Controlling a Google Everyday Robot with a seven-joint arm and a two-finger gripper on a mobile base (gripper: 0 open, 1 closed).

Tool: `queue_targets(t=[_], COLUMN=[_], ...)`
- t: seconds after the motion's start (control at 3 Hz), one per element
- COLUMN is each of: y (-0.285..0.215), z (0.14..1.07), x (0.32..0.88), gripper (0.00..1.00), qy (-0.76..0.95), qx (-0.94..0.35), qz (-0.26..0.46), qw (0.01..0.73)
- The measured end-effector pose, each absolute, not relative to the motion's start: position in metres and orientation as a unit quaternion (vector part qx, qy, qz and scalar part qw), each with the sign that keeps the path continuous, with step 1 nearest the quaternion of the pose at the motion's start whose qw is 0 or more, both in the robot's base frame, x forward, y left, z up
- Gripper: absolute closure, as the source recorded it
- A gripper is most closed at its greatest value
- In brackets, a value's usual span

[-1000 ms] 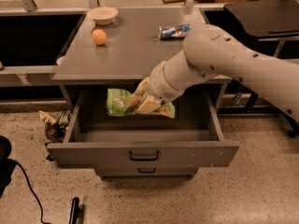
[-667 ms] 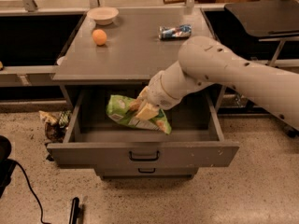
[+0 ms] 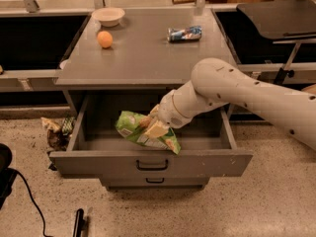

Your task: Place green rice chip bag into top drawer

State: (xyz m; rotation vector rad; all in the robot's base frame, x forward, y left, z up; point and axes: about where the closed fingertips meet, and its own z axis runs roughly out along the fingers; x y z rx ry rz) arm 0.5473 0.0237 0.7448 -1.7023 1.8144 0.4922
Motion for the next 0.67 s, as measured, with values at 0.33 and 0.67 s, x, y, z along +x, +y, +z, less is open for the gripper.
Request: queue_targets(t=[0.33,0.67], y=[0.0188,0.0131], z=[0.7361,0.7323], x=[0.5477,0.5495], gripper=[0.82,0.59], qy=[0.695,0.702], qx=[-0.623,-0.609], qz=[0.195,0.200], qw=[0.302,0.310])
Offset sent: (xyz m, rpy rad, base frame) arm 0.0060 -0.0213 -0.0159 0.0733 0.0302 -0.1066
